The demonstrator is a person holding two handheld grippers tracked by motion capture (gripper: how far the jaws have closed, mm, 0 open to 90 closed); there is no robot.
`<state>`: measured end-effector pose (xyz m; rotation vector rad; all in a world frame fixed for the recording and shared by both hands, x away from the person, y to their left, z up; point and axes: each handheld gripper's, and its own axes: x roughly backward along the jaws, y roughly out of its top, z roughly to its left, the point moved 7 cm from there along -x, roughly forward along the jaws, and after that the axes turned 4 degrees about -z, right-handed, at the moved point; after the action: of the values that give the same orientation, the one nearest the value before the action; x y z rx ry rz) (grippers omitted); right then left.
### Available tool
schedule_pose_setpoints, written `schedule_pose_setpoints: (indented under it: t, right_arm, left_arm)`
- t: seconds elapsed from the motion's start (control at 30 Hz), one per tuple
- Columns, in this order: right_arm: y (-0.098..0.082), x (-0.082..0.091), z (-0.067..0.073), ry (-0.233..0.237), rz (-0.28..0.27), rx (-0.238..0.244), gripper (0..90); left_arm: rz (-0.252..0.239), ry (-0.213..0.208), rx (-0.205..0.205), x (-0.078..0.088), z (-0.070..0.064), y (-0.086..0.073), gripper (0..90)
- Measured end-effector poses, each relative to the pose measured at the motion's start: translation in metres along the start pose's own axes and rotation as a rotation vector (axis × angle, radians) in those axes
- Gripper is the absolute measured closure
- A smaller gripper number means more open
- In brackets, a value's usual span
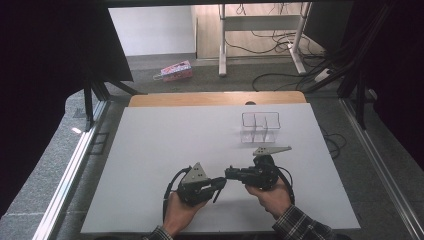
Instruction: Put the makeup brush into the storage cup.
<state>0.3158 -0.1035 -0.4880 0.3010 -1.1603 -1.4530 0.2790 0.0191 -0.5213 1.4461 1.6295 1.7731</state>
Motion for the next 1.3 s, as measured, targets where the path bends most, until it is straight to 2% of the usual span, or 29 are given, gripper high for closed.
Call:
schedule_pose_setpoints:
  t: [0.27, 0.33, 0.37, 0.4, 0.5, 0.57, 0.77, 0.8, 1.0, 1.17, 1.3]
  right_arm:
    - [0.006, 0.010, -0.005, -0.020, -0.048, 0.009, 83.0]
    - [0.007, 0.013, -0.006, -0.022, -0.063, 0.014, 83.0]
    - [0.007, 0.013, -0.006, -0.022, -0.063, 0.014, 83.0]
    - [0.008, 0.014, -0.006, -0.025, -0.070, 0.020, 83.0]
    - [0.009, 0.016, -0.006, -0.029, -0.079, 0.031, 83.0]
    - [0.010, 0.018, -0.007, -0.036, -0.085, 0.041, 83.0]
    - [0.011, 0.023, -0.010, -0.055, -0.097, 0.068, 83.0]
    - [0.011, 0.023, -0.010, -0.060, -0.100, 0.075, 83.0]
    - [0.011, 0.025, -0.012, -0.075, -0.099, 0.106, 83.0]
    - [0.012, 0.028, -0.014, -0.085, -0.103, 0.118, 83.0]
    - [0.012, 0.029, -0.015, -0.090, -0.105, 0.121, 83.0]
  left_arm:
    - [0.012, 0.018, -0.015, 0.005, 0.000, 0.003, 64.7]
    - [0.025, 0.025, -0.021, 0.006, 0.000, 0.002, 56.3]
    - [0.030, 0.031, -0.024, 0.006, 0.000, 0.002, 56.3]
    - [0.033, 0.035, -0.026, 0.006, 0.000, 0.001, 50.3]
    - [0.053, 0.051, -0.040, 0.006, 0.001, -0.001, 45.0]
    - [0.065, 0.047, -0.036, 0.006, 0.001, -0.002, 38.4]
    - [0.081, 0.046, -0.025, 0.010, 0.001, -0.004, 30.7]
    - [0.087, 0.050, -0.022, 0.011, 0.002, -0.005, 25.0]
    - [0.088, 0.058, 0.020, 0.017, 0.010, -0.007, 18.3]
    - [0.107, 0.037, 0.022, 0.021, 0.011, -0.010, 11.3]
    - [0.115, 0.037, 0.017, 0.024, 0.012, -0.012, 9.1]
